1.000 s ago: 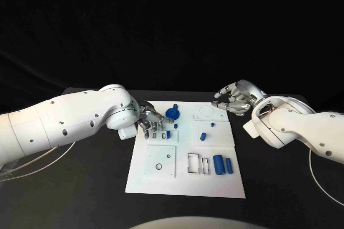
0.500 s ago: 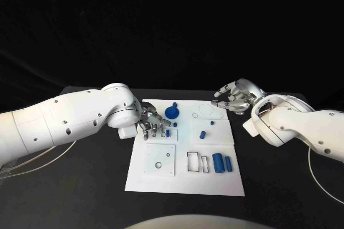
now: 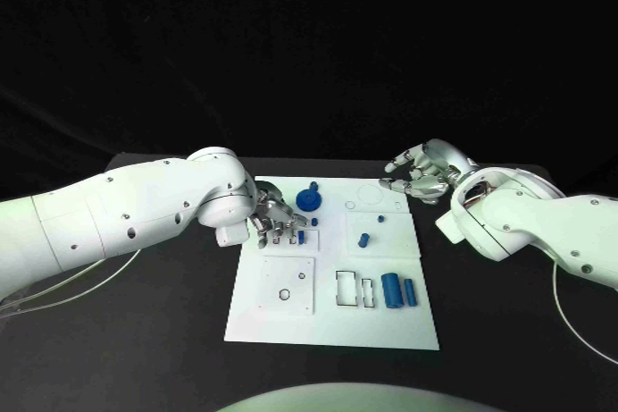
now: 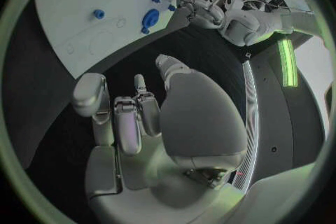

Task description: Assemble the parts on the task board

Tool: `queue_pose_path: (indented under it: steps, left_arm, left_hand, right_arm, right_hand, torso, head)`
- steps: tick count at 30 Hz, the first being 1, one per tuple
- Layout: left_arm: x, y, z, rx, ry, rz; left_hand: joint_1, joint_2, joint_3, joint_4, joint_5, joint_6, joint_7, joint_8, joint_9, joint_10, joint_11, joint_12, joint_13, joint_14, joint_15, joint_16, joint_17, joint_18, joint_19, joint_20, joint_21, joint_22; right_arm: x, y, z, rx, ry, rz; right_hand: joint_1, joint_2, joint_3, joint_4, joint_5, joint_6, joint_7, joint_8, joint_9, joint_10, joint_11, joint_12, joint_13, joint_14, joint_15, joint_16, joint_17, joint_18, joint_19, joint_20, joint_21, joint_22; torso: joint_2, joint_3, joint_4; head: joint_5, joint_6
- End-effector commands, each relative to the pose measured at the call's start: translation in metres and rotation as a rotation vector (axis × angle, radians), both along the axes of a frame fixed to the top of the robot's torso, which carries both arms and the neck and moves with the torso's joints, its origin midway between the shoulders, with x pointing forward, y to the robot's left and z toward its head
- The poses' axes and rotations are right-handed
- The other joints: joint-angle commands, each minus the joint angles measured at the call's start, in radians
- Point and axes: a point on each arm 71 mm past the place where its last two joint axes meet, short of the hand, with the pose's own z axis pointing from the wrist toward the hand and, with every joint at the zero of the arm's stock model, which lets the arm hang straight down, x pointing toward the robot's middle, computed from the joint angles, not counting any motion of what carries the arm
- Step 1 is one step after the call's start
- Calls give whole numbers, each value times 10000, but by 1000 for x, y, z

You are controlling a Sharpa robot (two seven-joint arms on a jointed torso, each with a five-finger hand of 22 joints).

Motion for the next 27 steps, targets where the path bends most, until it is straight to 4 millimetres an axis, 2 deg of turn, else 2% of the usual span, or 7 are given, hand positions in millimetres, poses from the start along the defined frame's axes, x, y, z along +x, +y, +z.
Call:
queue_pose_path:
  steps: [1, 6, 16, 17, 18, 20, 27]
  left_arm:
    - [0, -2, -1, 209, -43, -202]
    - [1, -4, -2, 261, -58, -241]
    - [1, -7, -2, 281, -39, -334]
    - [1, -7, -2, 278, -41, -338]
    - [1, -8, -2, 270, -50, -337]
    - [1, -8, -2, 266, -58, -330]
    - [3, -9, -3, 283, -75, -288]
  left_hand:
    - [75, -14, 119, -20, -76, -98, -5, -20, -69, 42, -22, 113, 66, 159, -8, 104, 171, 82, 175, -5, 142, 173]
    - [70, -97, 376, -23, -265, -351, 136, -620, -755, 26, 84, 371, 157, 270, 69, 256, 421, 33, 311, 40, 375, 538]
    - [360, -202, 625, -48, -433, -321, 228, -1104, -1534, 40, 159, 529, 140, 351, 133, 357, 604, 12, 401, 107, 524, 828]
    - [559, -232, 707, -60, -625, -262, 236, -1162, -1678, 42, 159, 549, 128, 350, 134, 362, 601, 15, 390, 116, 518, 846]
    - [859, -275, 821, -45, -1198, -129, 233, -1233, -1929, 58, 164, 594, 116, 363, 141, 383, 637, 16, 407, 119, 543, 927]
    - [899, -302, 825, -39, -1395, -75, 238, -1243, -2023, 53, 166, 600, 91, 364, 142, 388, 641, 10, 412, 126, 549, 957]
    - [893, -271, 838, -27, -1421, -26, 234, -1231, -2064, 60, 164, 609, 85, 380, 141, 400, 679, 7, 428, 127, 564, 988]
  right_arm:
    - [0, 1, -1, -63, 56, 84]
    - [0, 1, -1, -67, 65, 80]
    - [0, 1, -1, -83, 85, 73]
    - [0, 1, -1, -83, 85, 73]
    - [0, 1, -1, -83, 89, 75]
    - [0, 1, -1, -84, 95, 76]
    - [0, 1, -1, -89, 111, 80]
  right_hand:
    - [-125, 0, 74, -11, 52, 2, -10, 66, -9, -52, 22, -30, 480, 872, 28, -43, 1859, 143, -72, 32, -69, -16]
    - [-125, 0, 74, -11, 52, 2, -10, 66, -9, -52, 22, -30, 480, 872, 28, -43, 1859, 143, -72, 32, -69, -16]
    - [-125, 0, 74, -11, 52, 2, -10, 66, -9, -52, 22, -30, 480, 872, 28, -43, 1859, 143, -72, 32, -69, -16]
    - [-135, 5, 88, -6, 68, 3, -10, 68, -10, -53, 22, -32, 479, 872, 28, -44, 1859, 140, -66, 32, -62, -8]
    - [-146, 11, 92, 0, 73, 5, -9, 70, -11, -49, 23, -28, 484, 873, 28, -43, 1861, 140, -66, 32, -63, -8]
    - [-146, 11, 92, 0, 73, 5, -9, 70, -11, -49, 23, -28, 484, 873, 28, -43, 1861, 140, -66, 32, -63, -8]
    - [-146, 11, 92, 0, 73, 5, -9, 70, -11, -49, 23, -28, 484, 873, 28, -43, 1861, 140, -66, 32, -63, -8]
  torso:
    - [6, -5, -2]
    - [2, -5, 4]
    - [-3, 6, 6]
    - [-3, 6, 7]
    - [5, 6, 11]
    - [11, 6, 11]
    - [3, 9, 3]
  head:
    - [-4, -19]
    - [-16, -43]
    - [-21, -104]
    - [-24, -110]
    - [-30, -106]
    - [-28, -112]
    - [-26, -150]
